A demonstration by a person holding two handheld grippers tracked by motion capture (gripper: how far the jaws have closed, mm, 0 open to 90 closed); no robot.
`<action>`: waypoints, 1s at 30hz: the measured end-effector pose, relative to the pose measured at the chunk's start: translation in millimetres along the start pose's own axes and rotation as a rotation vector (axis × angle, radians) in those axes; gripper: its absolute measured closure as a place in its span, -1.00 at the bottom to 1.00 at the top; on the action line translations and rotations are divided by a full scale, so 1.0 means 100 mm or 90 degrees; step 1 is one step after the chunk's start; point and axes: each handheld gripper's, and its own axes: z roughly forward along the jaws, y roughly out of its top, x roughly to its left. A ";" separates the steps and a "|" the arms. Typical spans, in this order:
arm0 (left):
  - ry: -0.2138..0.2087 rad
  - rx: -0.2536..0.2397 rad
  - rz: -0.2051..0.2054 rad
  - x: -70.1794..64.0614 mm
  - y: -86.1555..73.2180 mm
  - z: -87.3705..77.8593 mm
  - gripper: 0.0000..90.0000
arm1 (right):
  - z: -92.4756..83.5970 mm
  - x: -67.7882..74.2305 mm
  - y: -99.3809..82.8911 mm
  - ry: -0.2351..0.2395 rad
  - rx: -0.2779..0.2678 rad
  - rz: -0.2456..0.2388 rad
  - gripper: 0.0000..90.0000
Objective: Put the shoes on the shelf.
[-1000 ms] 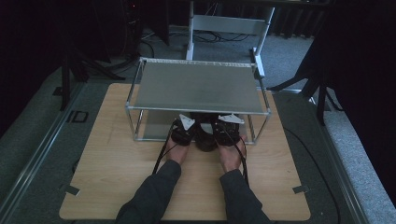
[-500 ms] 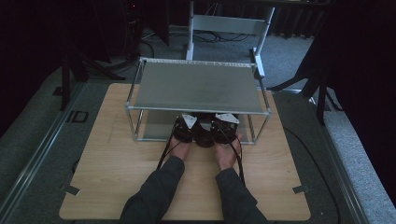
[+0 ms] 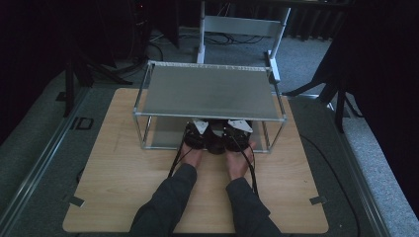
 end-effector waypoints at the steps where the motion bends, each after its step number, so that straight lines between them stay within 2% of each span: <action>1: 0.000 0.005 0.001 0.00 0.00 0.01 1.00 | 0.01 0.00 0.00 -0.006 -0.007 -0.001 0.62; 4: 0.002 0.017 0.003 -0.01 0.00 0.05 1.00 | 0.04 0.00 -0.02 -0.018 -0.046 -0.005 0.52; 5: -0.003 0.041 -0.002 0.00 -0.01 0.10 1.00 | 0.06 0.00 -0.03 -0.017 -0.067 -0.007 0.45; 6: -0.005 0.046 -0.006 0.00 -0.02 0.11 1.00 | 0.08 -0.01 -0.03 -0.023 -0.082 -0.010 0.42; 7: -0.008 0.047 -0.009 0.00 -0.02 0.11 1.00 | 0.08 -0.01 -0.03 -0.013 -0.089 -0.009 0.39; 16: -0.020 0.056 -0.012 0.04 -0.01 0.11 1.00 | 0.08 0.00 -0.03 -0.021 -0.087 -0.005 0.31; 19: -0.031 0.056 -0.015 0.06 -0.01 0.11 1.00 | 0.04 -0.04 -0.03 -0.027 -0.089 0.003 0.13; 21: -0.032 0.055 -0.016 0.06 -0.01 0.11 1.00 | 0.02 -0.05 -0.04 -0.018 -0.092 0.005 0.07; 22: -0.033 0.061 -0.014 0.07 -0.01 0.11 0.99 | -0.07 -0.06 -0.04 -0.004 -0.108 -0.006 0.02; 24: -0.031 0.066 -0.019 0.08 -0.01 0.11 0.94 | -0.15 -0.04 -0.03 0.013 -0.113 -0.028 -0.01; 26: -0.036 0.084 -0.014 0.13 0.00 0.09 0.83 | -0.23 -0.02 -0.02 0.018 -0.103 -0.048 -0.01; 28: -0.041 0.084 -0.018 0.14 0.00 0.07 0.77 | -0.30 -0.04 -0.02 0.038 -0.093 -0.045 -0.02; 30: -0.049 0.074 -0.033 0.14 0.00 0.05 0.73 | -0.36 -0.09 -0.02 0.042 -0.079 -0.045 -0.02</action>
